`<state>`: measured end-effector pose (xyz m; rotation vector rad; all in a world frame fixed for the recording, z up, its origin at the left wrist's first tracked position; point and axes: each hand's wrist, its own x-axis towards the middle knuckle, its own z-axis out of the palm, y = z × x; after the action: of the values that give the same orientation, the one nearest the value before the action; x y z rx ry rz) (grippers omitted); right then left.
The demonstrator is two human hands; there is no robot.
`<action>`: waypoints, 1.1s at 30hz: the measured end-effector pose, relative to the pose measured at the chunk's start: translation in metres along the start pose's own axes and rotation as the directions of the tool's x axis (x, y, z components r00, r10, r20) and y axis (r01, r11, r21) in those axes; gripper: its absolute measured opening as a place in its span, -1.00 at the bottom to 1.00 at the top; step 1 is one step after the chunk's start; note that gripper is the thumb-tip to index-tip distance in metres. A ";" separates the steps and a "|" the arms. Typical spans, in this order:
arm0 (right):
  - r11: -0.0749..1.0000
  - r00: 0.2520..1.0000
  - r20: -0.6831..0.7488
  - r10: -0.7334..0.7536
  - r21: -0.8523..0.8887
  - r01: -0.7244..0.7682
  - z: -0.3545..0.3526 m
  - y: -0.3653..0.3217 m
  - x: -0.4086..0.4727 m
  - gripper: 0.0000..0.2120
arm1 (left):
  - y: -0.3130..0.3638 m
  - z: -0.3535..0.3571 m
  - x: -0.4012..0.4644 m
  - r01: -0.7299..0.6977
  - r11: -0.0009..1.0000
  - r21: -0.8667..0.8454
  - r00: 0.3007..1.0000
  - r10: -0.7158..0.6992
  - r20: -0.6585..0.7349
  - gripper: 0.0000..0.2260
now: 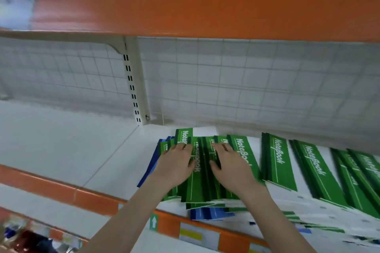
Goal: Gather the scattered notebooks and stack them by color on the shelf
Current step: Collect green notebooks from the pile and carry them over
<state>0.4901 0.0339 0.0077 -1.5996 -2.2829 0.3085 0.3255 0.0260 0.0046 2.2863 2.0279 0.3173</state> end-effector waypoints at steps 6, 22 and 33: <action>0.991 0.991 -0.084 0.101 -0.075 -0.107 0.020 -0.011 0.005 -0.51 | -0.010 0.010 0.008 0.010 1.000 -0.022 1.000 -0.010 -0.011 -0.58; 0.982 0.972 -0.192 0.135 -0.104 -0.157 0.037 -0.013 0.004 -0.47 | -0.024 0.039 0.005 0.012 0.997 -0.072 0.990 -0.022 -0.143 -0.46; 0.983 0.969 -0.199 0.147 -0.080 -0.165 0.038 -0.014 0.005 -0.56 | -0.028 0.035 0.013 0.087 0.917 -0.389 0.990 -0.121 -0.065 -0.48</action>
<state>0.4615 0.0339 -0.0210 -1.7785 -2.0594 0.0765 0.3063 0.0458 -0.0335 1.9492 1.9065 0.7481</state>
